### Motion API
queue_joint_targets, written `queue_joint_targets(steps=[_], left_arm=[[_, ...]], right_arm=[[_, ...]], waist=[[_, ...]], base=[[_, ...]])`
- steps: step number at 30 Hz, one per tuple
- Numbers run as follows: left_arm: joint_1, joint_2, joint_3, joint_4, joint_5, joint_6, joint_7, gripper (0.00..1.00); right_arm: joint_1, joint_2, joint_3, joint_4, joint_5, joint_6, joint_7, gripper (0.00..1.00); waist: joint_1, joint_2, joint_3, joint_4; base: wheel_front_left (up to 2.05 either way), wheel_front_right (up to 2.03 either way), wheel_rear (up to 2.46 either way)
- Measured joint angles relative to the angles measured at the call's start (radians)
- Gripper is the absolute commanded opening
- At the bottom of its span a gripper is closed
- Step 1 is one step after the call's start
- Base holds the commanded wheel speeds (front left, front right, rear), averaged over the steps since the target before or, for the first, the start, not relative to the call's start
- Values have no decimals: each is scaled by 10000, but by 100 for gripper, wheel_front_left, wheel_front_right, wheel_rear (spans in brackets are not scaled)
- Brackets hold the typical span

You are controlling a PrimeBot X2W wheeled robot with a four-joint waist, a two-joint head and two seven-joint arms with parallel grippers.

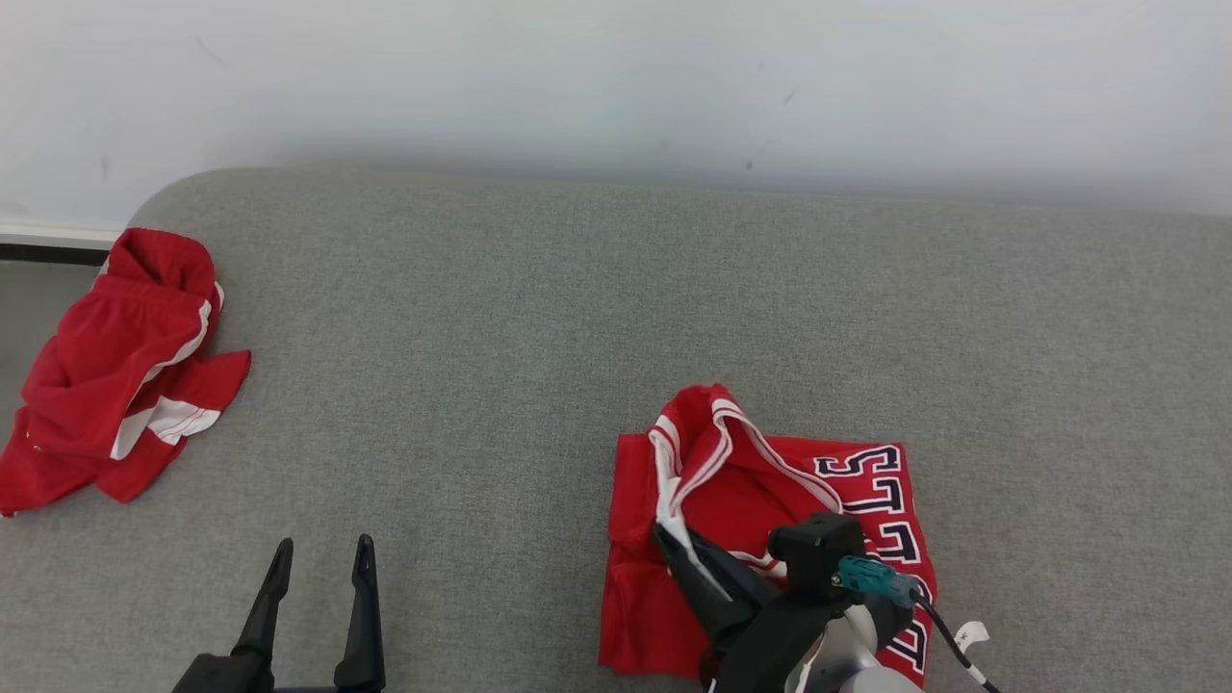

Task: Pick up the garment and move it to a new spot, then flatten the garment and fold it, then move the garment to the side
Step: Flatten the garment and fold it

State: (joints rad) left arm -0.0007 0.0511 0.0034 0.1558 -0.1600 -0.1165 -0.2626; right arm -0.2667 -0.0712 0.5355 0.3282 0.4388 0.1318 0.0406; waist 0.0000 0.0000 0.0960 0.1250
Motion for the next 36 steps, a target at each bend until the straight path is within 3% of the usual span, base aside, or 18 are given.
queue_joint_targets(steps=[1, 9, 20, 28, 36], left_arm=[[0, 0, -19, 8, -8, 19, 0, 100], [10, -2, -75, 12, -10, 36, 0, 100], [209, -2, 23, -109, 109, 33, 0, 100], [406, -2, 180, -163, 297, 8, 0, 100], [462, -2, 257, -349, 368, -29, 0, 100]], right_arm=[[-26, 23, 59, 29, 2, 0, -94, 100], [-350, -117, -297, -305, -107, 0, -995, 100], [499, -974, -2700, -1344, -823, 0, -2322, 100], [1943, -882, -4067, -1827, -1210, 0, -2736, 100], [2789, -587, -4422, -2086, -1363, 0, -2892, 100]], waist=[[0, 0, -13, -15], [0, 0, -138, -303], [0, 0, -425, -840], [-1, 0, -586, -1107], [0, 0, -680, -1214]], base=[[0, 0, 0], [0, 0, 0], [0, 0, 0], [0, 0, 0], [0, 0, 0]])
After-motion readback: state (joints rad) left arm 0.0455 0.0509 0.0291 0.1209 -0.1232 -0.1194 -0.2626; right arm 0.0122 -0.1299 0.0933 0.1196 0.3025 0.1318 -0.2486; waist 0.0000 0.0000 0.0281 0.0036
